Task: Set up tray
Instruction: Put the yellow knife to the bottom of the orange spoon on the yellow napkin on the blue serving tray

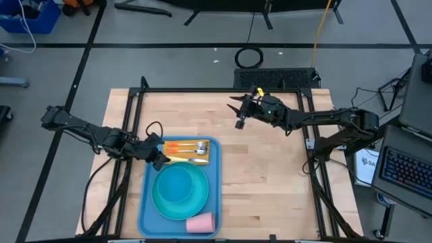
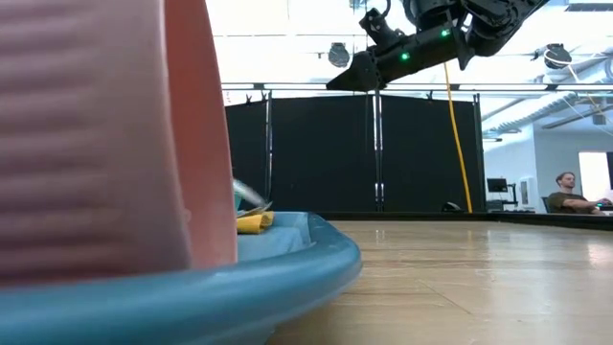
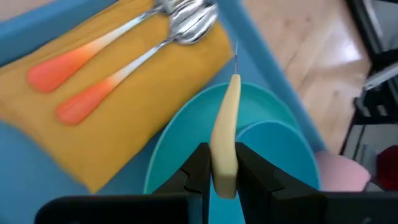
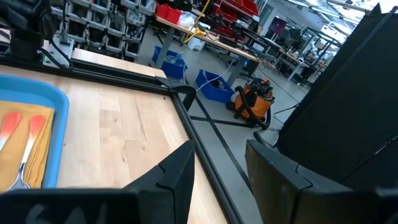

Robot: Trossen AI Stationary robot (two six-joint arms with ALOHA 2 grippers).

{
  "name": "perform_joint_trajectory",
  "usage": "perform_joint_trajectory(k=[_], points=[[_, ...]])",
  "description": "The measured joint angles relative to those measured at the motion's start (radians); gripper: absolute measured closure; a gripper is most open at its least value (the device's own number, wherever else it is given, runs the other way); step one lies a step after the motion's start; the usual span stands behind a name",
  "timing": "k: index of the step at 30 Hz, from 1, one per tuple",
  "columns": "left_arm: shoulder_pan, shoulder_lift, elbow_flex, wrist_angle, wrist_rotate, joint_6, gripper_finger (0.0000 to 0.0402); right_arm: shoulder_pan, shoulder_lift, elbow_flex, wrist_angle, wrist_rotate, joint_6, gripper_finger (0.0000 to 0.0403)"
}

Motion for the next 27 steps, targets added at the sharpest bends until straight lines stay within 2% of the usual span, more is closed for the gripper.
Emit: perform_joint_trajectory(k=[3,10,15,27], points=[[0.000,0.000,0.000,0.044,-0.006,0.025,0.0349,0.000,0.000,0.000,0.000,0.000,0.000,0.0271],[0.000,0.000,0.000,-0.060,-0.028,-0.031,0.0349,0.000,0.001,0.000,0.000,0.000,0.000,0.0271],[0.000,0.000,0.000,-0.061,-0.042,-0.052,0.0349,0.000,0.000,0.000,0.000,0.000,0.000,0.0271],[0.000,-0.001,-0.035,-0.057,-0.018,-0.083,0.0349,0.000,0.000,0.000,0.008,0.000,0.000,0.0271]])
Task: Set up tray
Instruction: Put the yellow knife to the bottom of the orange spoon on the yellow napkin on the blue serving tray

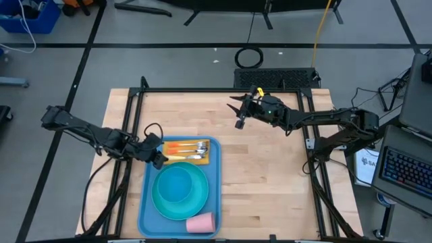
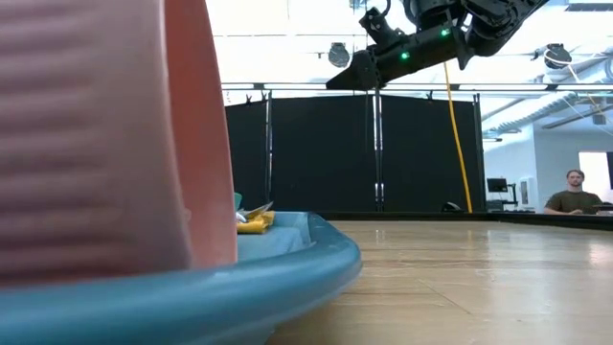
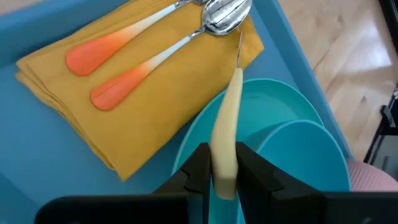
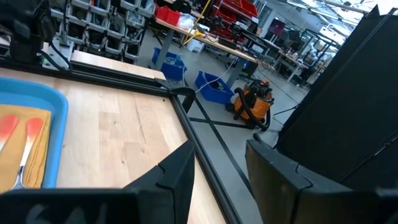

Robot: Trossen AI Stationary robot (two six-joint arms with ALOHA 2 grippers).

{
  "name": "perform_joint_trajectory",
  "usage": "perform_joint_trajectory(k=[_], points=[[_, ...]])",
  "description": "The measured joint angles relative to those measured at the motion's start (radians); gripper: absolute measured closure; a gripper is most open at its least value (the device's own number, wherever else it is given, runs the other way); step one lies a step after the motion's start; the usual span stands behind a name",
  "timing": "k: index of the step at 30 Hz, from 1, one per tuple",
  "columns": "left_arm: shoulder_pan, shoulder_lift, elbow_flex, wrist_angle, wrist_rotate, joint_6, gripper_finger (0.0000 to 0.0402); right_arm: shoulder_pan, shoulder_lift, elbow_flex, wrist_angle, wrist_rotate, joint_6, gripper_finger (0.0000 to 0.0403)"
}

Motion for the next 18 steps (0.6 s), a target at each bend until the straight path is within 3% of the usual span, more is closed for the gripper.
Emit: perform_joint_trajectory(k=[9,18], points=[[0.000,0.002,-0.026,-0.004,0.030,-0.031,0.0327,0.000,0.000,0.000,0.007,0.000,0.000,0.0271],[0.000,0.001,-0.027,-0.008,0.045,-0.015,0.0351,0.000,0.015,0.000,0.020,0.000,0.000,0.0271]])
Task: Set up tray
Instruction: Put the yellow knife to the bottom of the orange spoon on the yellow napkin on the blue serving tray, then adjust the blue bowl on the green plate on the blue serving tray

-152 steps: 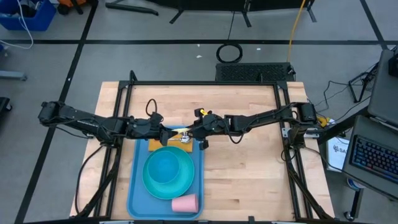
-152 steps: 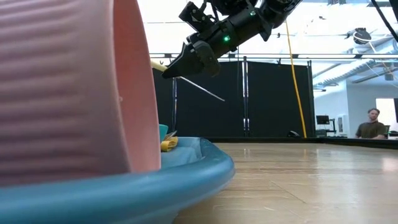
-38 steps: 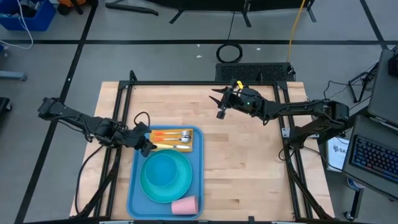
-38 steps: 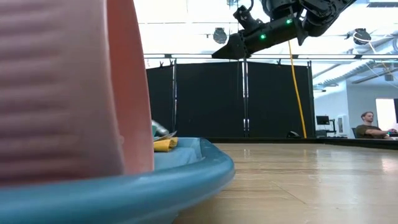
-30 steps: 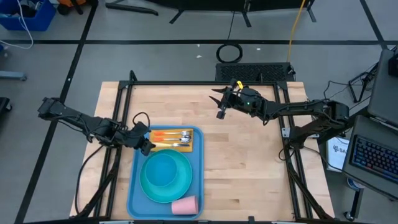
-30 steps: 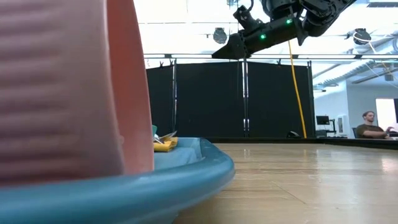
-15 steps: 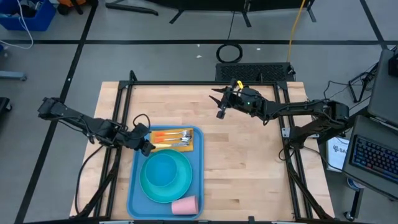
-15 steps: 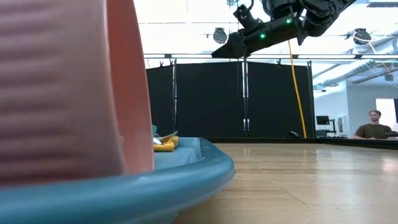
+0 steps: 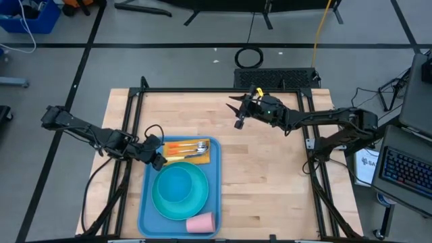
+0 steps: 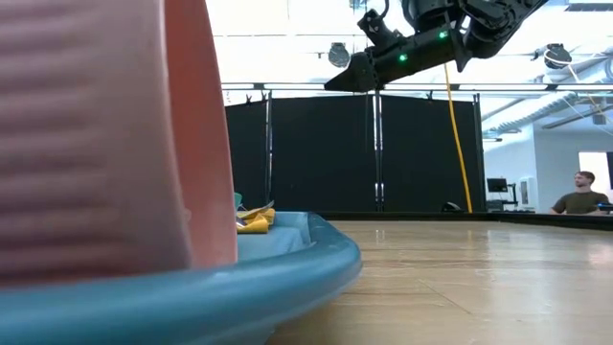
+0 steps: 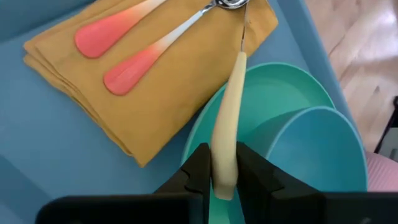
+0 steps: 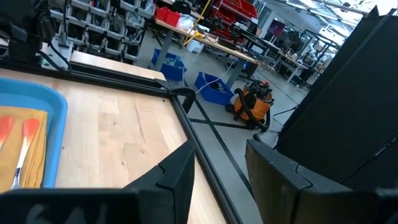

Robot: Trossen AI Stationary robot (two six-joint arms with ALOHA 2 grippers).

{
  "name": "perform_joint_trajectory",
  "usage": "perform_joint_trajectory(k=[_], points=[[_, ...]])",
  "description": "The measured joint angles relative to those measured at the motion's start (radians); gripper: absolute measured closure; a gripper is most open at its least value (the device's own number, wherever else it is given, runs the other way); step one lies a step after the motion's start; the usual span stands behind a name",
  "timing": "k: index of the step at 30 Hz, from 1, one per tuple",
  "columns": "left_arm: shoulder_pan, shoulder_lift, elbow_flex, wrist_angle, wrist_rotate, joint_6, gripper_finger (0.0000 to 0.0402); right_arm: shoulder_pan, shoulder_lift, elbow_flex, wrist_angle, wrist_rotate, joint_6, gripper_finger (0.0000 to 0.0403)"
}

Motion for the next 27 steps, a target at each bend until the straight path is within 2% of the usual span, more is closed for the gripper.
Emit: perform_joint_trajectory(k=[2,7,11,20,27], points=[[0.000,0.000,0.000,-0.001,-0.003,-0.001,0.0348,0.000,0.014,0.000,0.018,-0.002,0.000,0.0271],[0.002,0.000,0.000,-0.012,-0.009,0.000,0.0294,0.000,0.043,0.000,0.046,-0.074,0.000,0.0271],[0.002,0.000,0.000,-0.015,-0.019,-0.001,0.0275,0.001,0.046,0.000,0.063,-0.076,0.000,0.0271],[0.002,0.000,0.000,-0.010,-0.038,0.035,0.0288,0.003,0.046,0.000,0.059,-0.085,0.000,0.0271],[-0.004,0.000,0.000,0.000,-0.151,0.097,0.0317,0.000,0.046,0.000,0.019,-0.208,-0.004,0.0271]])
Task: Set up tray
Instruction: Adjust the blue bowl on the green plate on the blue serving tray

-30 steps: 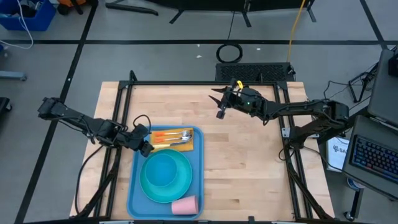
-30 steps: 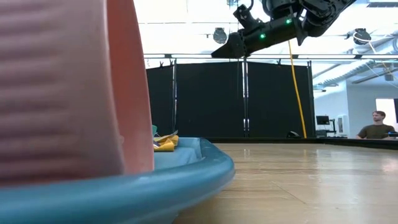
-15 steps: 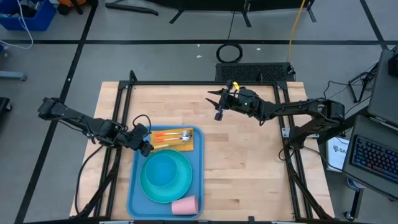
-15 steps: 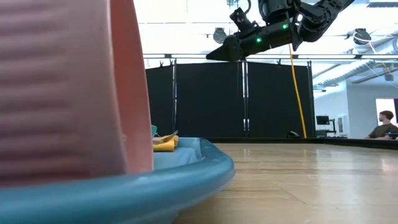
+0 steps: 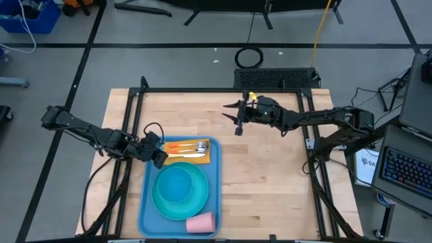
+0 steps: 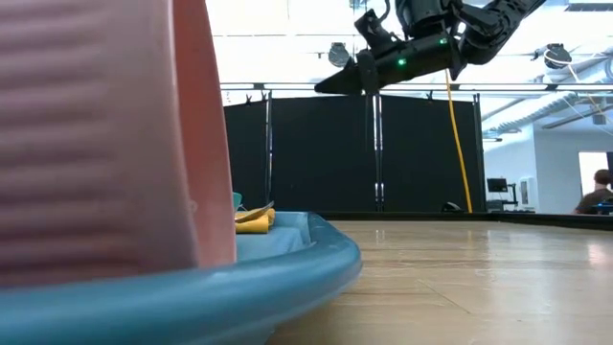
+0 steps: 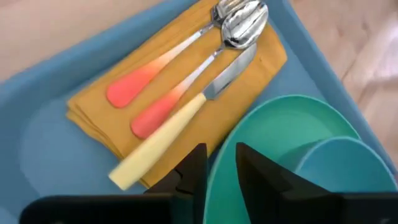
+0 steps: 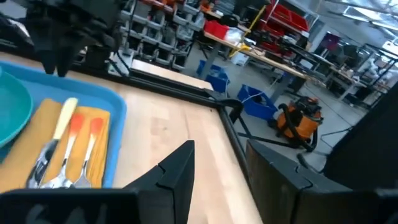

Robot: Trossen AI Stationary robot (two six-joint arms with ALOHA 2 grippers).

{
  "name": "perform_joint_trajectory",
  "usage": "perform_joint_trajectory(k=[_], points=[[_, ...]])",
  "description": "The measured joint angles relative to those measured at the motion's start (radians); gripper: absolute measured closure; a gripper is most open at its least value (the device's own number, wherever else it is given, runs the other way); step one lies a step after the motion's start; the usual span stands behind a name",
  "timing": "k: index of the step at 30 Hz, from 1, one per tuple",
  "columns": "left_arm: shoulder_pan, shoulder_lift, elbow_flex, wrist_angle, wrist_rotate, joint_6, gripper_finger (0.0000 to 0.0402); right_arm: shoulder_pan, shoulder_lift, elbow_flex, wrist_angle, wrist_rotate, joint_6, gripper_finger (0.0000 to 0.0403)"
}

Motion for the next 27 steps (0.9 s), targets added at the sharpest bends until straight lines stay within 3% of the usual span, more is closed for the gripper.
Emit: perform_joint_trajectory(k=[3,8,10,17,23,27], points=[[-0.001,0.000,0.000,-0.012,0.022,0.003,0.0328,-0.013,0.000,0.000,-0.001,0.000,0.017,0.0271],[-0.001,0.000,0.000,-0.015,0.151,0.126,0.0349,-0.042,0.000,0.000,-0.003,-0.001,0.030,0.0271],[-0.001,0.000,0.000,-0.014,0.146,0.156,0.0360,-0.054,0.000,0.000,-0.017,-0.019,0.031,0.0271],[0.001,0.000,0.000,0.001,-0.049,0.289,0.0395,-0.106,0.000,0.000,-0.072,-0.248,0.114,0.0271],[0.028,0.000,0.001,0.007,-0.277,0.365,0.0394,-0.141,-0.001,0.000,-0.078,-0.261,0.201,0.0271],[0.095,0.000,0.002,-0.040,-0.286,0.402,0.0397,-0.171,-0.001,-0.001,-0.106,-0.258,0.278,0.0271]])
